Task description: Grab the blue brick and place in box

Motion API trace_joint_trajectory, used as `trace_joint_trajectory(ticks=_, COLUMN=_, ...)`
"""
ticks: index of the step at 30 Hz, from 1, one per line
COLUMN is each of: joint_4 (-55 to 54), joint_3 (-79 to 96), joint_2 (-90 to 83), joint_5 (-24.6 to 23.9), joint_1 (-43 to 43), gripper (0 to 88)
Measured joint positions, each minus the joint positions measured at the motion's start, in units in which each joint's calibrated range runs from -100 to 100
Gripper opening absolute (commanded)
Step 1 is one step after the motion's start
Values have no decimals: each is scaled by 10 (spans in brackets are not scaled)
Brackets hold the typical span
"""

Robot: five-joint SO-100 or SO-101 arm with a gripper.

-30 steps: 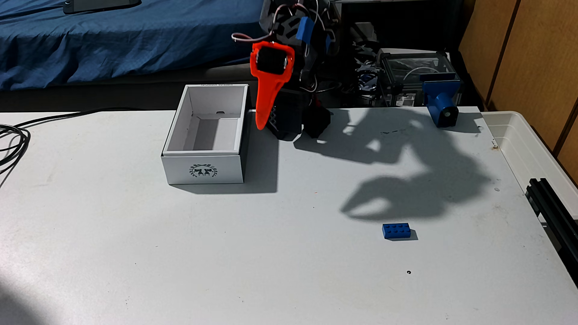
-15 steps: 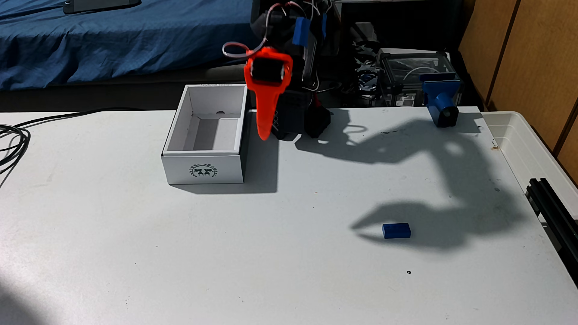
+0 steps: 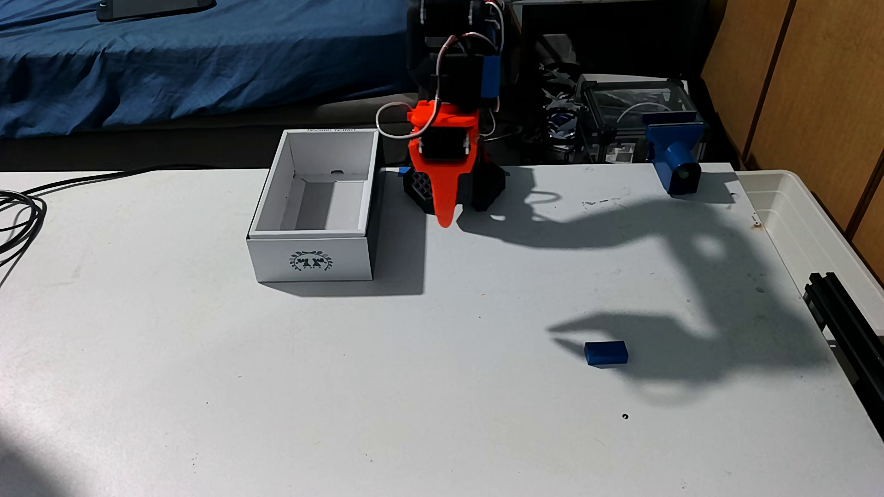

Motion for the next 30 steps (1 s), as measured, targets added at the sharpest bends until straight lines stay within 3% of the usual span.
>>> trace_joint_trajectory(ticks=9, joint_4=1, joint_3=-38, joint_2=63, joint_5=-1, joint_1=-35, gripper=13)
trace_joint_trajectory(ticks=30, joint_4=-4, joint_3=-156, joint_2=212, joint_5=-74, joint_1=-125, gripper=13)
